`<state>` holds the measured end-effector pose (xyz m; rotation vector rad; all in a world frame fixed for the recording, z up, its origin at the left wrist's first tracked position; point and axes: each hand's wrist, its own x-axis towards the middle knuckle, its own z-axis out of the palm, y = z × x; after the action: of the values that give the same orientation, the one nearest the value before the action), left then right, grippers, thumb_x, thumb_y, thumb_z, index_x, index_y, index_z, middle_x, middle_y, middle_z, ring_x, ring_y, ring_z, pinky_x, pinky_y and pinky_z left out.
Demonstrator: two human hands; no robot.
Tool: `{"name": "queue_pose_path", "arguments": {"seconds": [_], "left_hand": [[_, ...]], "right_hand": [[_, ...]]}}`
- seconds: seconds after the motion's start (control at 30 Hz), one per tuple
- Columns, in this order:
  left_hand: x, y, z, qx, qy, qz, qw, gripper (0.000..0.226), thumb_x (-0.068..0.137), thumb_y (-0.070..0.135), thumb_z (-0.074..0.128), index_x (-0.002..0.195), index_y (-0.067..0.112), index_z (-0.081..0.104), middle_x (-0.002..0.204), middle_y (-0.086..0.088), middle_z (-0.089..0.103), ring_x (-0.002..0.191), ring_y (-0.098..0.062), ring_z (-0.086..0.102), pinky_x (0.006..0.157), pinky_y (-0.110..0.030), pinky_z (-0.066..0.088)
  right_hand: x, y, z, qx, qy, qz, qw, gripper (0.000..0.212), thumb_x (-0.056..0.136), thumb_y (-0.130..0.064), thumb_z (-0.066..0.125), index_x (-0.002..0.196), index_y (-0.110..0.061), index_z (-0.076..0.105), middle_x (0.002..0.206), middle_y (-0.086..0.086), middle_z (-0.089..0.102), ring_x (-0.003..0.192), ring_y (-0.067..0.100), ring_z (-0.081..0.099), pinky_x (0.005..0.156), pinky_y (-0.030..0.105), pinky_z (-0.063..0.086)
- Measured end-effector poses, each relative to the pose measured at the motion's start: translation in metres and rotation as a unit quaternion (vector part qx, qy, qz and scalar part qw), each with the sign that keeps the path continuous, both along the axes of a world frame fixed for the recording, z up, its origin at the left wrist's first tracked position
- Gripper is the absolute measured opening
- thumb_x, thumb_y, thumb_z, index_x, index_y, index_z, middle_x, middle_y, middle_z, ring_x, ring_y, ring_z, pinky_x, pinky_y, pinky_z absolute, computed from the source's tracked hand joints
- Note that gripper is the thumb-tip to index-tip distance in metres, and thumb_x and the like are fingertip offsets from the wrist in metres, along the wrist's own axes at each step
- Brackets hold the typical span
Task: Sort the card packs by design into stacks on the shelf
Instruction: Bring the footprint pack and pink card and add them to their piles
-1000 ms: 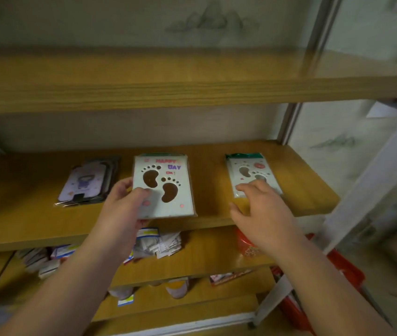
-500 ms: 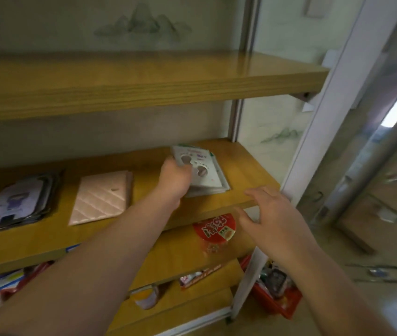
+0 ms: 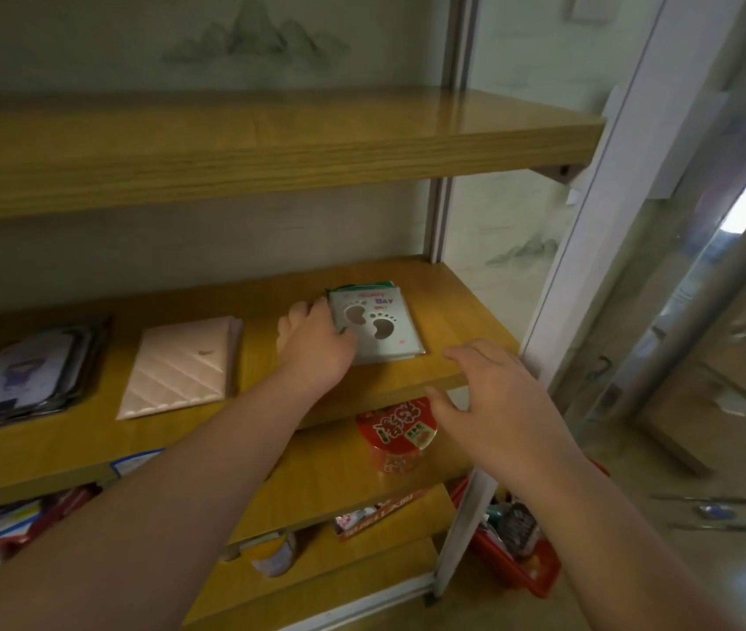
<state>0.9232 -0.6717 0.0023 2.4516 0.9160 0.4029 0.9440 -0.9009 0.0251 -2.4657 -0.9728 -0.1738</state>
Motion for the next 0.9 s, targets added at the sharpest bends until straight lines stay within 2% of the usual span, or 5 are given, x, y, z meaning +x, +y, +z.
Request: {"name": "queue_pose_path", "arguments": {"seconds": [0.13, 0.33, 0.5, 0.6, 0.9], "left_hand": [[-0.048, 0.019, 0.002, 0.085, -0.012, -0.026, 0.996, 0.062, 0.096, 0.038, 0.051, 0.151, 0.015, 0.037, 0.15, -0.012, 0.044, 0.135, -0.034, 0.036, 0.11, -0.04, 0.02], [-0.146, 0.052, 0.016, 0.168, -0.024, -0.042, 0.985, 0.057, 0.093, 0.028, 0.06, 0.145, 0.01, 0.047, 0.145, -0.008, 0.053, 0.133, -0.028, 0.042, 0.111, -0.04, 0.032], [-0.23, 0.081, 0.025, 0.211, 0.013, 0.014, 0.977, 0.054, 0.092, 0.027, 0.065, 0.141, 0.007, 0.053, 0.143, -0.009, 0.055, 0.134, -0.027, 0.043, 0.111, -0.038, 0.033], [-0.274, 0.094, 0.028, 0.215, 0.016, 0.053, 0.975, 0.054, 0.092, 0.028, 0.066, 0.14, 0.006, 0.054, 0.142, -0.009, 0.056, 0.134, -0.026, 0.044, 0.111, -0.036, 0.032], [-0.418, 0.138, 0.021, 0.172, -0.001, 0.142, 0.975, 0.066, 0.095, 0.042, 0.055, 0.153, 0.019, 0.035, 0.154, 0.001, 0.043, 0.143, -0.016, 0.031, 0.111, -0.028, 0.023]], "right_hand": [[-0.002, 0.026, 0.003, -0.007, 0.007, 0.032, 0.999, 0.055, 0.091, -0.049, 0.059, 0.142, -0.028, 0.049, 0.135, -0.009, 0.055, 0.121, 0.01, 0.051, 0.096, 0.031, 0.05], [-0.019, 0.084, 0.004, 0.006, -0.003, 0.093, 0.996, 0.054, 0.092, -0.046, 0.06, 0.141, -0.023, 0.052, 0.139, -0.003, 0.054, 0.123, 0.018, 0.053, 0.097, 0.033, 0.047], [-0.059, 0.144, -0.004, 0.024, 0.008, 0.165, 0.986, 0.053, 0.091, -0.046, 0.061, 0.138, -0.022, 0.054, 0.135, -0.005, 0.056, 0.118, 0.016, 0.055, 0.094, 0.03, 0.046], [-0.088, 0.177, -0.009, 0.026, 0.012, 0.208, 0.978, 0.049, 0.091, -0.042, 0.062, 0.135, -0.021, 0.057, 0.13, -0.003, 0.059, 0.117, 0.018, 0.056, 0.092, 0.03, 0.046], [-0.204, 0.254, 0.002, 0.012, 0.01, 0.286, 0.958, 0.049, 0.09, -0.039, 0.064, 0.134, -0.019, 0.058, 0.127, -0.001, 0.059, 0.117, 0.02, 0.055, 0.098, 0.034, 0.045]]}}
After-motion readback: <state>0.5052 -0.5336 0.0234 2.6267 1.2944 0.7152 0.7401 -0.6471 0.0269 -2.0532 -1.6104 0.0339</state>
